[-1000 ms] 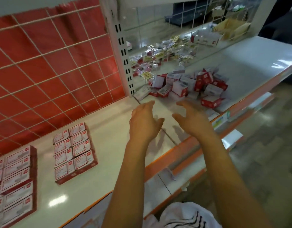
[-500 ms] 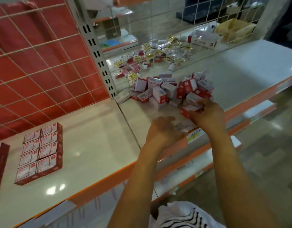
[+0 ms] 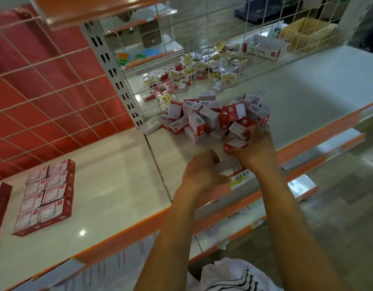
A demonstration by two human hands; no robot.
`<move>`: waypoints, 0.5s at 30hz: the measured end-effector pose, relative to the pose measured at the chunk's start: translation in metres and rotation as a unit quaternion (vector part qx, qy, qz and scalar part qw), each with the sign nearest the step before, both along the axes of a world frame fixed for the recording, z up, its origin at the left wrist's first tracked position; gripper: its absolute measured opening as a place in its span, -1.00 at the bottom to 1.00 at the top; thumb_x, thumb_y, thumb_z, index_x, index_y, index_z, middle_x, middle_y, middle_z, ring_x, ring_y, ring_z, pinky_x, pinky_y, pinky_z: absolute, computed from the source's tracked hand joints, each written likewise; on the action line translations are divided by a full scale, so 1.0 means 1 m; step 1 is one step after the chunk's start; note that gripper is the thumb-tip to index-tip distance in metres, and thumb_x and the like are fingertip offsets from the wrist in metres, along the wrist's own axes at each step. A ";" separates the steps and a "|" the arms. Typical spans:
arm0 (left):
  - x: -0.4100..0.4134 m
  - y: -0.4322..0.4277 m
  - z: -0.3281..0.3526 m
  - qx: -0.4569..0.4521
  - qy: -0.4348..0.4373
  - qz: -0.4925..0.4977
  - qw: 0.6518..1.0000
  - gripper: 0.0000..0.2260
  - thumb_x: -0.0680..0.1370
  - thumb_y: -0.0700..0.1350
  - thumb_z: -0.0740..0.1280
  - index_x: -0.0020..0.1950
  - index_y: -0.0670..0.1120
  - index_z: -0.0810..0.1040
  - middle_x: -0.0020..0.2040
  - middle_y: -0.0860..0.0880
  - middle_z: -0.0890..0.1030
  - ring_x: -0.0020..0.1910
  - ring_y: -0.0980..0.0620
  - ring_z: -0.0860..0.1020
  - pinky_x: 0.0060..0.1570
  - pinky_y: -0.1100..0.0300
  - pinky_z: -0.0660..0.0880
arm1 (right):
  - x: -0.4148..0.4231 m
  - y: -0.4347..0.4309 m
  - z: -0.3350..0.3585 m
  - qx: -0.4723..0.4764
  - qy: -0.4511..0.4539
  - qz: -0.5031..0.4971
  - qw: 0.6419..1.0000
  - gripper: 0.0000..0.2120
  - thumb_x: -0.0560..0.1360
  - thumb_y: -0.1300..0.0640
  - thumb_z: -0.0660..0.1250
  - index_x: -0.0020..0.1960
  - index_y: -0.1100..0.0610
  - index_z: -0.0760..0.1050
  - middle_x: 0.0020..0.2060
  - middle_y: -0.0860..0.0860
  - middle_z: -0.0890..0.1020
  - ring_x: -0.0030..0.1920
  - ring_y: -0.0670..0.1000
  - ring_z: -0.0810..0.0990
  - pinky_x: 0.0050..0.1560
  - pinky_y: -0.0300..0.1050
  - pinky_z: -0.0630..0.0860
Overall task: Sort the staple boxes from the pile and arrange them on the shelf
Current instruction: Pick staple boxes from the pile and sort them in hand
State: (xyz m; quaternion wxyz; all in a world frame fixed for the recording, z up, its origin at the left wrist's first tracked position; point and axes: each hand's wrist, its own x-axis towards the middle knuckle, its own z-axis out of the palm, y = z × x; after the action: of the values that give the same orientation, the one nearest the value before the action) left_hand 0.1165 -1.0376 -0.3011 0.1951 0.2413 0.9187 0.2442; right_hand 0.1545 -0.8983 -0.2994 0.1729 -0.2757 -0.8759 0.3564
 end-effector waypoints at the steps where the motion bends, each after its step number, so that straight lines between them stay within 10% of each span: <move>1: 0.000 0.000 0.001 0.015 -0.015 0.010 1.000 -0.58 0.35 -0.01 0.52 0.12 -0.02 0.44 0.08 0.00 0.55 0.00 0.02 0.51 -0.06 0.14 0.49 | 0.001 0.003 0.003 -0.012 -0.011 0.011 1.000 -0.54 0.35 0.07 0.51 0.12 0.22 0.41 -0.03 0.06 0.45 0.00 0.11 0.50 -0.15 -0.14 0.38; 8: -0.006 -0.017 0.004 0.120 -0.087 0.037 0.988 -0.68 0.45 -0.10 0.42 0.14 0.14 0.48 0.02 0.07 0.56 -0.09 0.10 0.58 -0.17 0.21 0.56 | 0.009 0.018 0.008 -0.184 0.003 0.043 0.982 -0.95 0.45 0.11 0.40 -0.10 0.01 0.57 -0.17 -0.02 0.65 -0.10 0.04 0.64 -0.04 0.04 0.60; 15: -0.010 -0.056 -0.003 0.238 -0.122 0.116 0.957 -0.69 0.51 -0.18 0.40 0.20 0.10 0.53 0.09 -0.02 0.58 -0.03 0.07 0.59 -0.04 0.21 0.58 | 0.006 -0.006 0.010 -0.314 0.058 0.105 0.942 -0.79 0.62 0.11 0.15 -0.08 -0.05 0.54 -0.11 0.03 0.64 -0.07 0.03 0.64 -0.19 -0.07 0.61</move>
State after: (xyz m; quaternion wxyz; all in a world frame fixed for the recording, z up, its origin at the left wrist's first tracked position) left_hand 0.1068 -1.0936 -0.3039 0.2127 0.1414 0.8250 0.5041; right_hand 0.1605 -0.9047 -0.2890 0.0895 -0.2016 -0.7316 0.6451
